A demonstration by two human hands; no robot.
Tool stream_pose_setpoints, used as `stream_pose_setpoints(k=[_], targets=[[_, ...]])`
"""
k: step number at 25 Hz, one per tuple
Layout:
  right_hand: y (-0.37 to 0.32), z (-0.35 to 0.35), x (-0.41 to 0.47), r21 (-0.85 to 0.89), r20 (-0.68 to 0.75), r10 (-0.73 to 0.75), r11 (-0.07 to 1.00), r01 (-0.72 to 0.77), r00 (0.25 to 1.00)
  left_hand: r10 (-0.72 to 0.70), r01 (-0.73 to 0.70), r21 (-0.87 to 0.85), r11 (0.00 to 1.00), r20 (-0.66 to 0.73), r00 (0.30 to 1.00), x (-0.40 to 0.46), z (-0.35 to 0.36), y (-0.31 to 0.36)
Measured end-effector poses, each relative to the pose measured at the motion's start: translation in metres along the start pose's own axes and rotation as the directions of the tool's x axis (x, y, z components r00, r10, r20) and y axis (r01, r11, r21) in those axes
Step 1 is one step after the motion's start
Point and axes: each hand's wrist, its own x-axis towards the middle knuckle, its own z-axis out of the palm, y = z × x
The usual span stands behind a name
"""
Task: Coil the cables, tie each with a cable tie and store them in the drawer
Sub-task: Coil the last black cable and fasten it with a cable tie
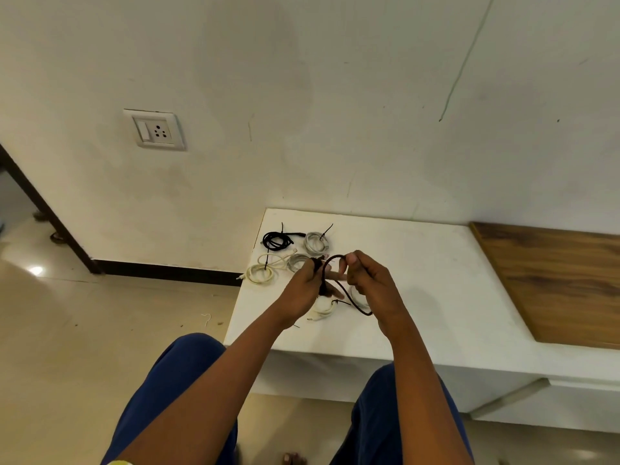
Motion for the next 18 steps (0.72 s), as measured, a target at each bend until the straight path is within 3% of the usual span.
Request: stream_pose_setpoints(k=[5,8,11,14,18], targets=[[0.014,-0.005,0.007,0.013,-0.260,0.035,0.999,-0.033,0.965,-0.099,0.121,-0.149,0.982,0.144,0.985,-0.002,0.001,0.004],[0.019,-0.006,0.012,0.005,-0.381,0.063,0.998,-0.067,0.922,-0.156,0.299,-0.319,0.900,0.405,0.901,-0.002,-0.005,0.011],[0.023,-0.004,0.014,-0.068,-0.384,0.044,0.995,-0.076,0.922,-0.088,0.388,-0.474,0.791,0.539,0.838,-0.002,-0.011,0.019],[0.026,0.002,0.016,-0.145,-0.321,0.033,0.986,-0.084,0.946,0.021,0.411,-0.663,0.625,0.541,0.841,-0.001,-0.019,0.025],[0.031,0.008,0.019,-0.216,-0.265,0.050,0.970,-0.110,0.963,0.105,0.260,-0.869,0.421,0.332,0.938,0.004,-0.030,0.032]])
